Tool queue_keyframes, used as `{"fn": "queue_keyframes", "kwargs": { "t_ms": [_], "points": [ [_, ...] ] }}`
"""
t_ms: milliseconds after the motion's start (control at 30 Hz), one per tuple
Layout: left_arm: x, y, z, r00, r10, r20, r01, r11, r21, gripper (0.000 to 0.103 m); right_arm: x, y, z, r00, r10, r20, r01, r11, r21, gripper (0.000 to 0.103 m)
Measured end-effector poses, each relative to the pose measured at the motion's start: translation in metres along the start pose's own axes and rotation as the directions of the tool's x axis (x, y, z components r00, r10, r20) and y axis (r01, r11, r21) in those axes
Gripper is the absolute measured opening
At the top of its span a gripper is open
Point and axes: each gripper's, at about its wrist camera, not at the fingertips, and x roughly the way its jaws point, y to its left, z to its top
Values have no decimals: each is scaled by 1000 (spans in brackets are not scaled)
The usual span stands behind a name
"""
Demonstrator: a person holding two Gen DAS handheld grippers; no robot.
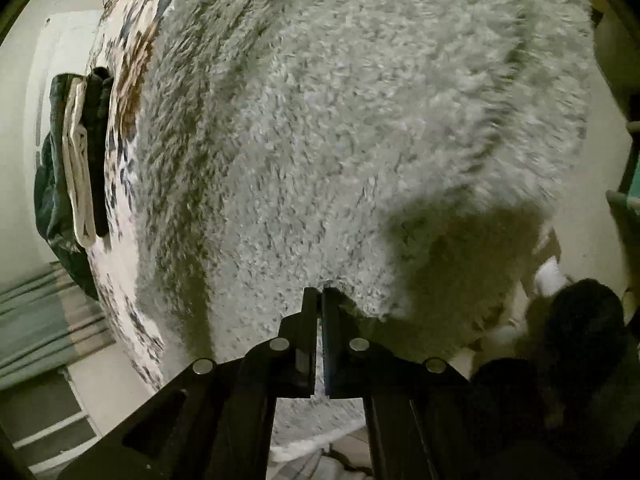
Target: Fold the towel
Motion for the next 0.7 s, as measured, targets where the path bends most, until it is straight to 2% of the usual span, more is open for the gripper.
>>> {"fn": "queue_keyframes", "kwargs": {
  "t_ms": [167, 267, 400, 433, 467, 500, 533, 633, 667, 700],
  "points": [
    [0, 0, 2, 1000, 16, -8, -16, 1000, 3, 10, -14, -8, -27, 998, -39, -58, 36, 998, -59, 0],
    [0, 1, 2, 1000, 22, -10, -22, 1000, 5, 10, -18, -21, -33, 995, -50, -86, 46, 998, -43, 0],
    [-1, -2, 4, 1000, 26, -8, -26, 1000, 6, 10, -22, -32, -23, 995, 42, -91, -42, 999, -2, 5],
    [-1, -2, 4, 1000, 27, -7, -27, 1000, 5, 10, -22, -32, -16, 995, 41, -89, -40, 999, 11, 19],
    [-1, -3, 4, 1000, 29, -7, -29, 1000, 5, 10, -22, -34, -11, 996, 44, -76, -42, 999, 22, 43],
    [0, -4, 4, 1000, 30, -7, -30, 1000, 3, 10, -21, -34, -5, 996, 66, -60, -64, 997, 40, 51],
    [-1, -4, 5, 999, 31, -7, -31, 1000, 6, 10, -18, -33, 3, 995, 89, -50, -87, 995, 51, 53],
    [-1, -7, 5, 999, 36, -5, -36, 999, 16, 10, -4, -25, 19, 996, 84, -31, -83, 995, 48, 50],
    [-2, -8, 4, 999, 37, -5, -37, 999, 17, 10, -3, -24, 22, 998, 70, -6, -70, 997, 45, 21],
    [-4, -8, 3, 999, 36, -4, -36, 999, 17, 10, -2, -21, 23, 998, 62, 5, -62, 997, 45, 3]
  ]
}}
